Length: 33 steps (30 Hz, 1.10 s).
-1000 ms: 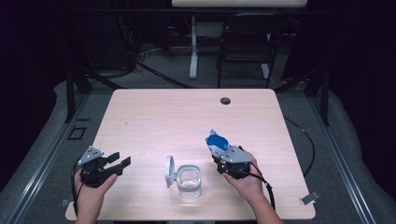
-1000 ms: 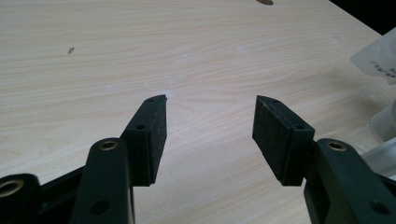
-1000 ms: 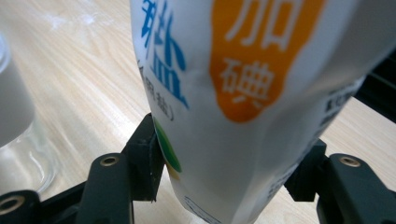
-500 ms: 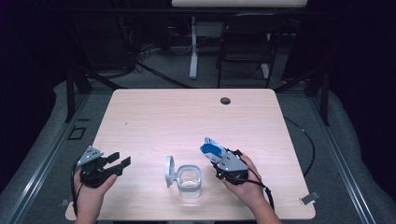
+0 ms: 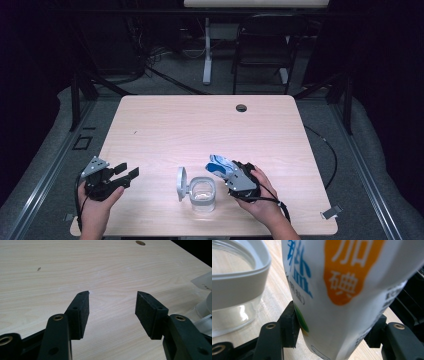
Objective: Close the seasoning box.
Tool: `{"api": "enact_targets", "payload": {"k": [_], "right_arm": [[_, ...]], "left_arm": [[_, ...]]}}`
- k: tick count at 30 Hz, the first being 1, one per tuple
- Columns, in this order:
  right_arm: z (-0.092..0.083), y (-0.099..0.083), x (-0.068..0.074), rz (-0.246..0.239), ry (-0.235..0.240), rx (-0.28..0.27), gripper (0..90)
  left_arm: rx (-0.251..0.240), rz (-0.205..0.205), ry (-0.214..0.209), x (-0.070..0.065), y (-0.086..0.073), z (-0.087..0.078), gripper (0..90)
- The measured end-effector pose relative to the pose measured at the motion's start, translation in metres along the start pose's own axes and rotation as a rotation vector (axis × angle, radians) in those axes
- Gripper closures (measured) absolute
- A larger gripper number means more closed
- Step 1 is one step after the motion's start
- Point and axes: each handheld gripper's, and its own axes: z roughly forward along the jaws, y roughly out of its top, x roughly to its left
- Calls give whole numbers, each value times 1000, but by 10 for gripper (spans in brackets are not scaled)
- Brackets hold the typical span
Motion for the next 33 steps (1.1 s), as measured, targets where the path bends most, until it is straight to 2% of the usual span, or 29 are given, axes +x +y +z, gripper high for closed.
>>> {"api": "enact_targets", "payload": {"k": [3, 5, 8, 9, 14, 22, 33], "right_arm": [[1, 2, 2, 1, 9, -1, 412], [-1, 3, 4, -30, 21, 19, 413], [-3, 4, 5, -44, 29, 28, 413], [-6, 4, 6, -75, 29, 39, 413], [-9, 5, 7, -103, 28, 48, 414], [-14, 8, 12, -180, 9, 80, 415], [-14, 6, 16, -218, -2, 106, 416]], "left_arm": [[0, -2, -2, 0, 0, 1, 455], [-1, -5, -3, 1, 1, 1, 455], [-4, -5, -3, 2, 1, 0, 455], [-8, -7, -5, 2, 2, -1, 455], [-9, -9, -2, 3, 2, -2, 455], [-15, -16, -4, 4, 2, -2, 455], [-10, -22, -7, 6, 1, -2, 455]]}}
